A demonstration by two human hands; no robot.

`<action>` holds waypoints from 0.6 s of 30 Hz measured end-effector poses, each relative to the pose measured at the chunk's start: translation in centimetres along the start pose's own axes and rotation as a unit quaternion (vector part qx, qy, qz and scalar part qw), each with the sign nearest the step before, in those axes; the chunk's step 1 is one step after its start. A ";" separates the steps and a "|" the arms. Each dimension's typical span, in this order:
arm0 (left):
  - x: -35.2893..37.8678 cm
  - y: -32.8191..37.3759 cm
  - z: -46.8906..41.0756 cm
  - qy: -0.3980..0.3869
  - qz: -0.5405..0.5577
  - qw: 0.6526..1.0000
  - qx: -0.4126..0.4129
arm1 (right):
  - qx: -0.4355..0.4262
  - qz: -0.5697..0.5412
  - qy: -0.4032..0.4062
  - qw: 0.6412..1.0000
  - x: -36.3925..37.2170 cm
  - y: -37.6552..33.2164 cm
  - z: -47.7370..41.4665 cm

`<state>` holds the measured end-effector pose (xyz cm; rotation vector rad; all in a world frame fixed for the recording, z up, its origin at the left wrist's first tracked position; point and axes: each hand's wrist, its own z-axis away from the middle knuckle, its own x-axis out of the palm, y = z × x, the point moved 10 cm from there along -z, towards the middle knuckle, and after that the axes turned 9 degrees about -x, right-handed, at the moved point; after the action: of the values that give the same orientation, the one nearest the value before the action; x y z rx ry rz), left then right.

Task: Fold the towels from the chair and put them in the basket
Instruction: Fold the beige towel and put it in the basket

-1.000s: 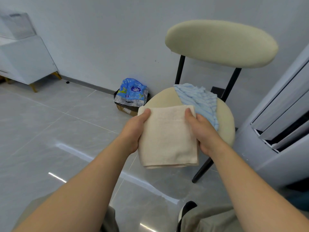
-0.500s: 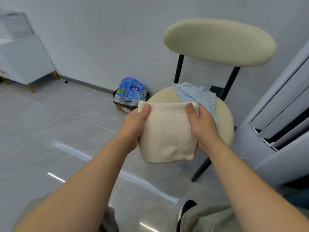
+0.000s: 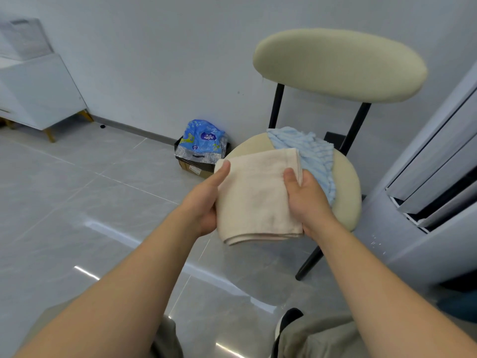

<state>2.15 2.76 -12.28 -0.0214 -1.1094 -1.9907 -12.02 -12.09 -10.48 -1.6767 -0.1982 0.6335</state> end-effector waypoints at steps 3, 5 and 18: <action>-0.2 -1.3 -0.4 0.028 -0.048 0.998 -0.002 | -0.006 -0.019 0.037 0.999 -1.1 -0.2 -0.4; -1.1 -0.8 -0.7 0.124 -0.194 0.971 0.070 | -0.018 0.012 0.039 0.999 -1.4 -0.4 -0.3; -0.7 -0.8 -1.4 0.030 -0.108 0.993 0.033 | -0.036 0.076 0.019 0.996 -2.2 -1.8 -0.6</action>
<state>2.56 2.40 -14.01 0.2003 -1.1777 -2.1287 -13.15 -13.22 -8.12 -1.7844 -0.0666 0.7141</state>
